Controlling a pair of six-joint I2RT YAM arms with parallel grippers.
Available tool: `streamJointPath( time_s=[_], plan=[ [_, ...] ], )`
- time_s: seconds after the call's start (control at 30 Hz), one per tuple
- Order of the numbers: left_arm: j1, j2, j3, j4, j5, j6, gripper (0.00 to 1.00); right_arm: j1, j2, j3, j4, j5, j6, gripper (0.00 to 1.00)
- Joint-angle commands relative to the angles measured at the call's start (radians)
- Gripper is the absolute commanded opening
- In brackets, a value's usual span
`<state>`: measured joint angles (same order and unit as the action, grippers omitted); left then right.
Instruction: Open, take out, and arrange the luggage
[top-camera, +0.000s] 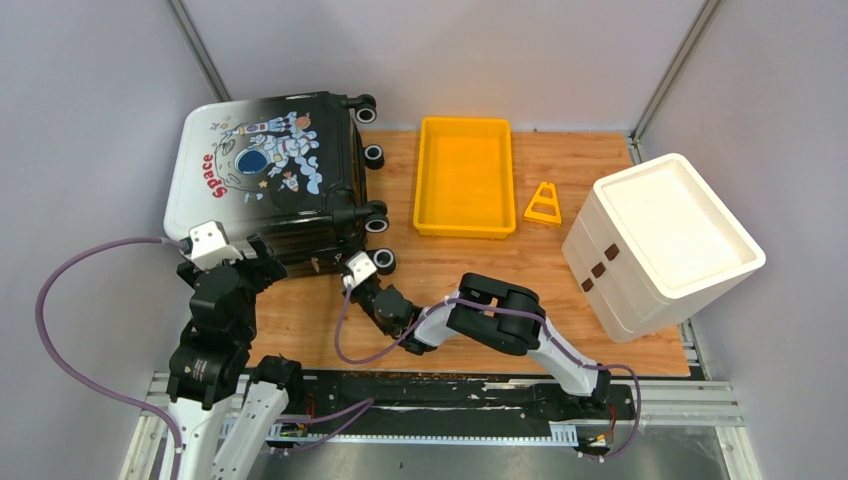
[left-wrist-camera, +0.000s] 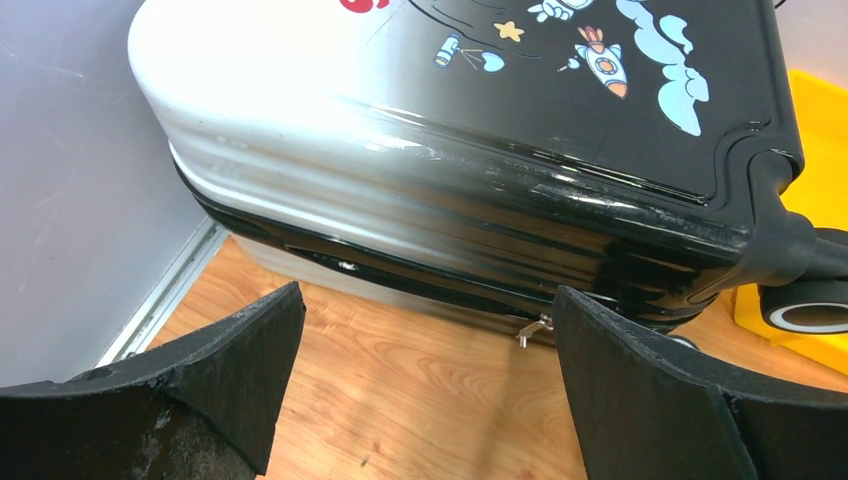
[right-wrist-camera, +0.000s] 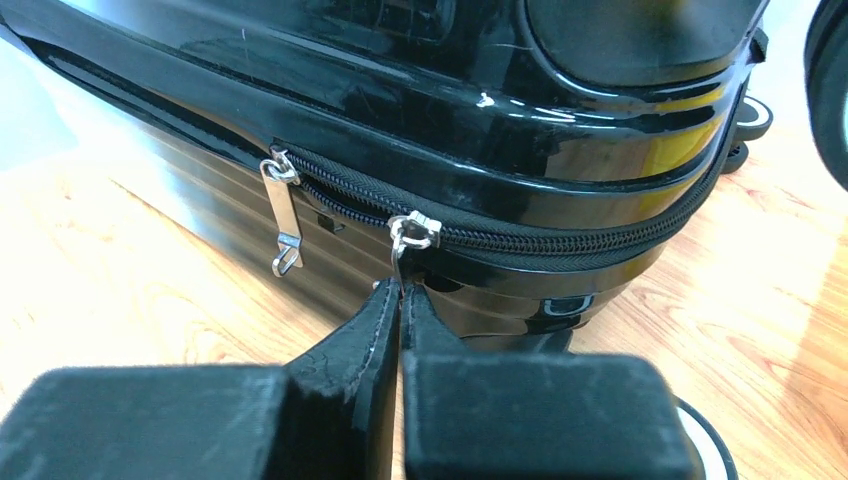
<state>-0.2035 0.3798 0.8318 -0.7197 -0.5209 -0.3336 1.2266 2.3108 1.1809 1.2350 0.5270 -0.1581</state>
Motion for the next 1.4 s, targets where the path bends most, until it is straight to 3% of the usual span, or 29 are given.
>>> streamJointPath(
  time_s=[0.0,0.43,0.6,0.67,0.77,1.0,1.37],
  plan=[
    [-0.004,0.003,0.001,0.033,0.010,0.009,1.00,-0.027,-0.006,-0.014,0.133,0.095,-0.023,0.00],
    [-0.004,0.002,-0.002,0.036,0.028,0.023,1.00,-0.090,-0.136,-0.229,0.243,-0.070,0.021,0.00],
    [-0.004,0.004,-0.003,0.037,0.030,0.023,1.00,-0.103,-0.151,-0.272,0.257,-0.269,0.048,0.01],
    [-0.004,0.005,-0.003,0.037,0.031,0.024,1.00,-0.102,-0.158,-0.279,0.255,-0.307,0.088,0.18],
    [-0.005,0.003,-0.003,0.038,0.024,0.024,1.00,-0.100,-0.154,-0.264,0.234,-0.337,0.150,0.33],
    [-0.004,0.002,-0.003,0.036,0.020,0.022,1.00,-0.073,-0.073,-0.172,0.195,-0.266,0.191,0.51],
    [-0.004,0.005,-0.003,0.037,0.019,0.022,1.00,-0.053,0.007,-0.045,0.088,-0.123,0.191,0.51]
  ],
)
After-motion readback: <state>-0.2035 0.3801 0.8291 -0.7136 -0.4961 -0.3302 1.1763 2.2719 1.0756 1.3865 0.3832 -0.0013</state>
